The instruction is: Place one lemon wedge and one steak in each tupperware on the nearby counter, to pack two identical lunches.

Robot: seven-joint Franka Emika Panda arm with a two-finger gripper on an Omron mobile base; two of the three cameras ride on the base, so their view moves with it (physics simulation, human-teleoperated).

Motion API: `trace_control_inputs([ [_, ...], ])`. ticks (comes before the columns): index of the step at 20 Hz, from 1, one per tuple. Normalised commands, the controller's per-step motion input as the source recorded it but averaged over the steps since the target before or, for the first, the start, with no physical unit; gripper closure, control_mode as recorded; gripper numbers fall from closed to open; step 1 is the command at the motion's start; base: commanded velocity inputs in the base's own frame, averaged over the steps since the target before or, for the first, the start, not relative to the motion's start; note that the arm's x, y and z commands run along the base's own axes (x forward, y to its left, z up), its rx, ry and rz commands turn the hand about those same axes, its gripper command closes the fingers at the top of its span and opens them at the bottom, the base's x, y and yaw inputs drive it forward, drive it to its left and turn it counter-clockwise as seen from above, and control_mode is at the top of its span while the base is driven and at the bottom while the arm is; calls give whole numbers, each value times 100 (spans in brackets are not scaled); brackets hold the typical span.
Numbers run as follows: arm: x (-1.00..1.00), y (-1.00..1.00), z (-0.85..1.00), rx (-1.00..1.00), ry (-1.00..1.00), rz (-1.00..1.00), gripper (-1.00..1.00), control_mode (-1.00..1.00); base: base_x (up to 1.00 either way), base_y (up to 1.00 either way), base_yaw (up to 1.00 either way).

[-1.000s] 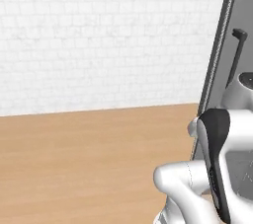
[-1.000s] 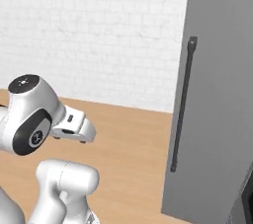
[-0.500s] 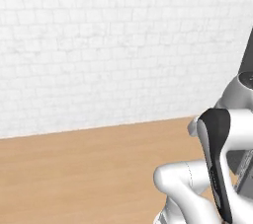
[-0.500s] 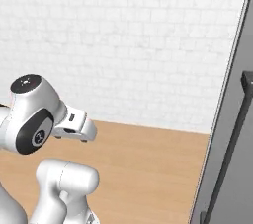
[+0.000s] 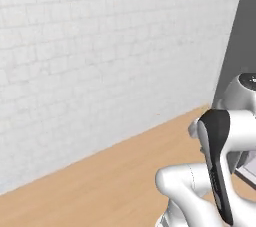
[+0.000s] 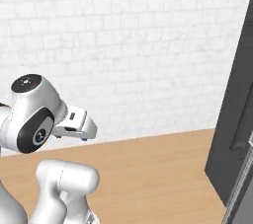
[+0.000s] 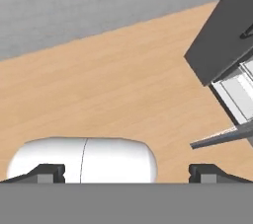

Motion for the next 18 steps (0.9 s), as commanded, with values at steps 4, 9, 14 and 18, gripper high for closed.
trace_control_inputs([
  [4, 0, 0, 0, 0, 0, 0, -100, 100, 42, 57, -86],
  [9, 0, 0, 0, 0, 0, 0, -100, 100, 21, 40, -92],
  [14, 0, 0, 0, 0, 0, 0, -100, 100, 49, 39, -82],
  [18, 0, 0, 0, 0, 0, 0, -100, 100, 98, 46, -62],
])
